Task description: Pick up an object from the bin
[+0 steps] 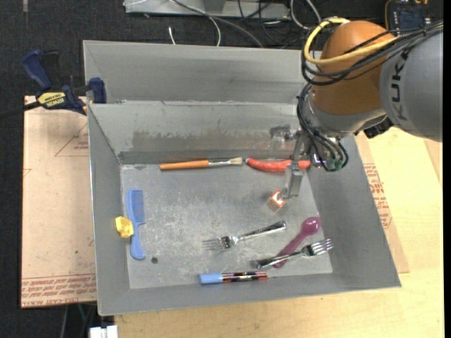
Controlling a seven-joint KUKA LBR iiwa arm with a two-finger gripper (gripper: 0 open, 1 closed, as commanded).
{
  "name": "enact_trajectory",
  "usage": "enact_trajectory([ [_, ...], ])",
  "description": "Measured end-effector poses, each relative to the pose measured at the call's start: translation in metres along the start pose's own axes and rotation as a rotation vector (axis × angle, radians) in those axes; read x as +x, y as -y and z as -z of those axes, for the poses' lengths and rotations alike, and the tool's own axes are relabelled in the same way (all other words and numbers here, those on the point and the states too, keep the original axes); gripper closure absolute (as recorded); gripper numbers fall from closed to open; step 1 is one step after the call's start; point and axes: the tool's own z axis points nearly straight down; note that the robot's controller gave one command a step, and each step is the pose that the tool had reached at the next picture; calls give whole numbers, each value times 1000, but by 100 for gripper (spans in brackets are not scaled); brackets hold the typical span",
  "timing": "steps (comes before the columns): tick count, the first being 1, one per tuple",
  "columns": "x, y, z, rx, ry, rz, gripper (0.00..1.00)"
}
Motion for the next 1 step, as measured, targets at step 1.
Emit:
enact_trajectory([
  [1,-1,0,5,0,8,1,0],
])
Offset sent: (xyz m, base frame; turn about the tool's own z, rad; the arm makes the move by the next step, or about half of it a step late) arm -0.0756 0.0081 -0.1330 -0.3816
